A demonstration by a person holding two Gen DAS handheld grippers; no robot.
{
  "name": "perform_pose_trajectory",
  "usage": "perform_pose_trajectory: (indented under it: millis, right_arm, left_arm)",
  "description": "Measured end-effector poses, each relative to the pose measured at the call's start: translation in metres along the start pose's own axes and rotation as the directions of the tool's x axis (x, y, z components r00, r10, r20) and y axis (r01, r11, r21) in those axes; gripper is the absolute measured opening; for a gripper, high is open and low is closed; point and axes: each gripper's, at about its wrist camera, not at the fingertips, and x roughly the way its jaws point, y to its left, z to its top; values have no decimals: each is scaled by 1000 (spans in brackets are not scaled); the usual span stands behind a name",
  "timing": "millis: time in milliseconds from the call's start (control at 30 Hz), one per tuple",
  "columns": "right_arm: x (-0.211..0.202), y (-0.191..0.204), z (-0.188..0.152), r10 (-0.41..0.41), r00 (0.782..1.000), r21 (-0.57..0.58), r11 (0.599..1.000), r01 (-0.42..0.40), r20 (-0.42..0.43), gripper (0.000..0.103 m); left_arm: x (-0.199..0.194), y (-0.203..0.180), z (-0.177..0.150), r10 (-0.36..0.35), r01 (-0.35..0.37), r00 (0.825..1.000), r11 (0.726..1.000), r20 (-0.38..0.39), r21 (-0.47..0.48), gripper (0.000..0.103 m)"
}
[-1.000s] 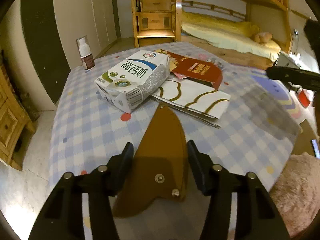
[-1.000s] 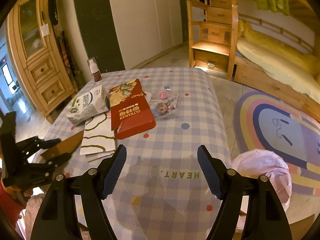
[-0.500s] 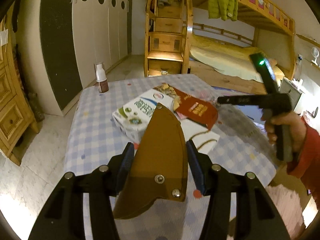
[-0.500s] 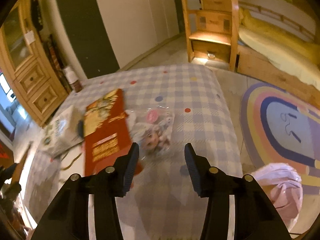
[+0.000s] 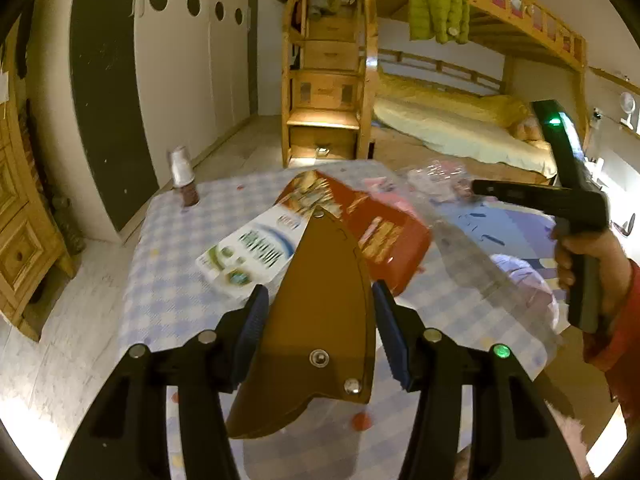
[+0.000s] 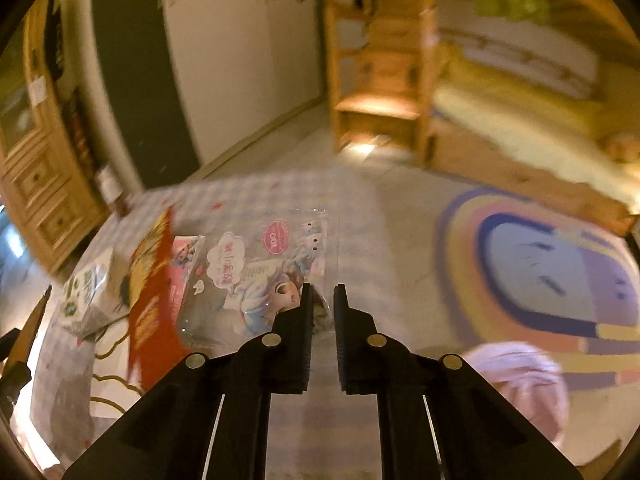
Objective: Collect trash
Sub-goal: 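Lift the sheath with the left gripper while the right gripper grasps the clear plastic toy bag, then carry the sheath and plastic bag over the bin and open both grippers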
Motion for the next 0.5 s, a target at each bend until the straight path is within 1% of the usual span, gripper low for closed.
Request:
perform_pose_trajectory:
  millis: [167, 267, 333, 400, 467, 500]
  right_arm:
    - [-43, -27, -12, -116, 993, -1, 993, 116, 28, 10]
    - [-65, -45, -28, -176, 984, 2, 984, 176, 30, 11]
    - [-73, -54, -33, -194, 981, 16, 981, 194, 26, 11]
    - [-86, -70, -45, -227, 974, 44, 973, 226, 14, 11]
    - [-92, -85, -55, -268, 964, 64, 962, 267, -1, 11]
    - [-95, -94, -61, -296, 955, 75, 952, 296, -14, 11]
  left_arm:
    - [-1, -36, 20, -52, 51, 998, 999, 45, 17, 52]
    - [0, -67, 31, -98, 94, 993, 994, 70, 59, 52]
    - [3, -85, 36, -131, 125, 988, 989, 75, 84, 52]
    - [7, -105, 39, -162, 154, 984, 983, 76, 105, 52]
    - [12, -125, 41, -196, 186, 978, 975, 72, 119, 52]
    - [14, -133, 42, -208, 198, 975, 972, 72, 125, 52]
